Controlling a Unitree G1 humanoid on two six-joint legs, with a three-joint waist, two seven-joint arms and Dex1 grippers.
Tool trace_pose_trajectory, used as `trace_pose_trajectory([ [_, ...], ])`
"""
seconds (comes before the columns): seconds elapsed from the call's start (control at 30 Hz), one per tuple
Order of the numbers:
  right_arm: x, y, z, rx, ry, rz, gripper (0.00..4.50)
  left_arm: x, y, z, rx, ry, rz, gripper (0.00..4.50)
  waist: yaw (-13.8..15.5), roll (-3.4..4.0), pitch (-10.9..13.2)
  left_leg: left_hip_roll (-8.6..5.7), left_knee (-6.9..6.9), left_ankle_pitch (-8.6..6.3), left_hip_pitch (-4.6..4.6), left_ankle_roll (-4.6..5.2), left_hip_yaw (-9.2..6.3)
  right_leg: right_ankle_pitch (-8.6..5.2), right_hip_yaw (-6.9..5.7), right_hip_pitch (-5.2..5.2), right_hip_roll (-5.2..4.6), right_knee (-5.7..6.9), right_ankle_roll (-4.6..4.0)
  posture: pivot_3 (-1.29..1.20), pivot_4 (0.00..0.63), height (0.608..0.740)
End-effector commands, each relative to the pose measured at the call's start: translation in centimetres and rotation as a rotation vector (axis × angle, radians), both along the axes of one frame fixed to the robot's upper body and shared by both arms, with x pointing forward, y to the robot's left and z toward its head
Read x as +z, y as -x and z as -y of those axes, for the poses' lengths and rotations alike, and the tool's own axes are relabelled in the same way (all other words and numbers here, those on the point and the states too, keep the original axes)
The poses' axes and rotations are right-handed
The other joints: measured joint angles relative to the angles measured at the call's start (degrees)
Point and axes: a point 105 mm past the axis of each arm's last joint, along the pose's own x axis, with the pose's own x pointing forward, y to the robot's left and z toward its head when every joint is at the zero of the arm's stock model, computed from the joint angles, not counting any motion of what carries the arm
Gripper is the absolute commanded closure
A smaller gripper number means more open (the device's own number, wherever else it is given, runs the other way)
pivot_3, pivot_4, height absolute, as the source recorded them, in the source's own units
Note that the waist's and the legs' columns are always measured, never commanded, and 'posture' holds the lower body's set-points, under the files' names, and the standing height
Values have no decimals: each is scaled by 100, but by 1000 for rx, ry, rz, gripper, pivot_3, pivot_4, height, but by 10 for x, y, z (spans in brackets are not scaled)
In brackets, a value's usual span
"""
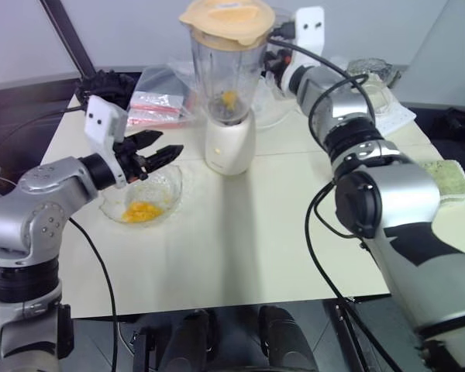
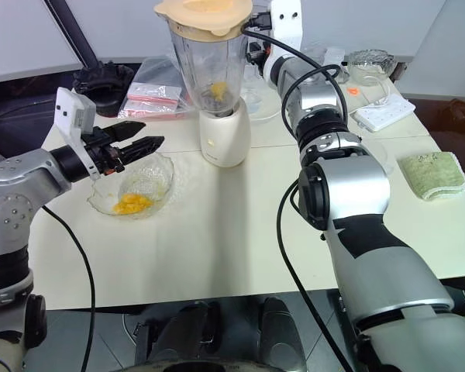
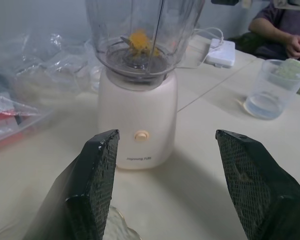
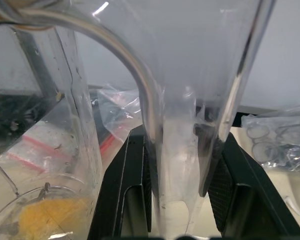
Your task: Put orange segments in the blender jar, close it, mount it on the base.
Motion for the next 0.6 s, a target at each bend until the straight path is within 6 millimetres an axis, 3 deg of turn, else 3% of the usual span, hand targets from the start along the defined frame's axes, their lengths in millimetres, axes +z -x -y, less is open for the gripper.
trace_pose_trajectory([
  [0.03, 17, 1, 10, -41, 12, 79, 3610, 15, 5, -1, 3, 3, 69, 1266, -4, 0, 0, 0, 0, 0, 0, 0, 0, 0, 0, 0, 1, 1, 0, 0, 150, 740],
  [0.37, 0, -1, 12, -62, 29, 46, 3610, 14, 4, 1, 0, 6, 67, 1266, 8, 0, 0, 0, -1, 7, -2, -11, -3, 0, -1, 0, 1, 0, -1, 0, 150, 740],
  [0.6, -22, -5, 16, -106, 20, -96, 3610, 13, 4, 1, 10, 1, 66, 1266, 4, -1, -1, 0, 0, 6, 1, -10, -4, 1, -2, 2, 1, 1, -1, 0, 150, 740],
])
